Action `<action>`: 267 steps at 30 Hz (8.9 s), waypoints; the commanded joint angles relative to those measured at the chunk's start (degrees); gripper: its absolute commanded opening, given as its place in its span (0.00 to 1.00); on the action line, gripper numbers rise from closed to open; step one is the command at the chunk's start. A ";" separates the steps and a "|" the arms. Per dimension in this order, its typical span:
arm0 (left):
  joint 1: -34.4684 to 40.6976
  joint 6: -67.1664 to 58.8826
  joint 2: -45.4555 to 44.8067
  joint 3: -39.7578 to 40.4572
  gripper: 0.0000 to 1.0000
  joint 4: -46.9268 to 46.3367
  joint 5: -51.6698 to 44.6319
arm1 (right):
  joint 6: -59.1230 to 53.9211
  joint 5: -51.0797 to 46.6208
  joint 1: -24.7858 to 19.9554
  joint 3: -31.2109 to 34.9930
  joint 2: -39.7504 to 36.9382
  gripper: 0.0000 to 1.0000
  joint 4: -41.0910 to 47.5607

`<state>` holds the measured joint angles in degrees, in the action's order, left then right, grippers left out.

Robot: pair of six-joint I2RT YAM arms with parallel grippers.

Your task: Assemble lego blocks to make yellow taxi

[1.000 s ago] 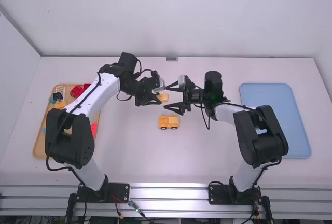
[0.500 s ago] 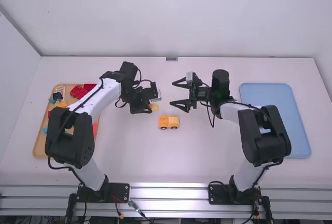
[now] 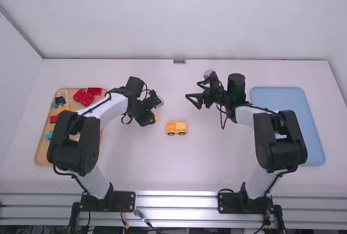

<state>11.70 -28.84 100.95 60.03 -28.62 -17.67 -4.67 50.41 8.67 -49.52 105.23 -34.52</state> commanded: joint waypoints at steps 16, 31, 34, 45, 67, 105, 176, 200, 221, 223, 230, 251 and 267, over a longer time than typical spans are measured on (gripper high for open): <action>13.33 63.19 0.09 -5.68 0.02 7.50 29.00 | 3.39 -1.95 -1.97 -0.35 -1.44 0.99 -0.98; 13.05 121.85 0.09 -5.40 0.02 9.29 23.54 | 3.39 0.52 -2.23 -0.33 -1.44 0.99 -0.98; 13.05 127.45 0.09 -5.40 0.02 11.10 22.58 | 3.39 0.57 -2.36 -0.33 -1.44 0.99 -1.01; 13.05 149.65 0.09 -5.40 0.02 6.40 19.08 | 3.37 0.55 -2.29 -0.33 -1.44 0.99 -0.94; 13.03 149.39 0.96 -5.29 0.61 5.51 22.62 | 3.37 0.52 -2.25 -0.33 -1.44 0.99 0.94; 12.02 -6.21 -6.36 22.97 0.99 -8.81 20.09 | -2.60 1.38 -1.86 -0.33 -1.44 0.99 0.24; -15.96 -55.41 11.10 -13.46 0.61 19.93 -35.28 | -32.81 15.58 7.76 7.10 14.71 0.99 -5.29; -15.89 -55.65 12.22 -13.66 0.22 20.81 -32.39 | -32.79 13.09 9.27 7.08 14.69 0.99 -5.55; -9.27 -45.90 1.57 -13.66 0.21 20.83 -36.81 | -39.41 5.22 11.28 7.08 16.98 0.91 -2.60; -7.56 -45.09 1.57 -13.66 0.20 21.35 -36.92 | -40.65 5.25 11.06 7.08 17.92 0.88 -2.75; -0.72 -36.17 1.57 -13.66 0.17 27.28 -32.33 | -42.86 10.64 8.85 7.10 20.04 0.84 -5.11; 1.07 -30.47 3.15 -13.66 0.08 28.79 -30.16 | -45.75 12.35 8.28 7.10 20.04 0.63 -4.20; 1.77 -32.68 7.50 -13.66 0.04 31.21 -30.97 | -48.65 12.59 8.28 7.08 20.04 0.60 -0.94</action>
<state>13.30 -61.06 106.98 46.65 3.01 -48.38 -51.35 62.52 16.97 -41.95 124.49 -36.71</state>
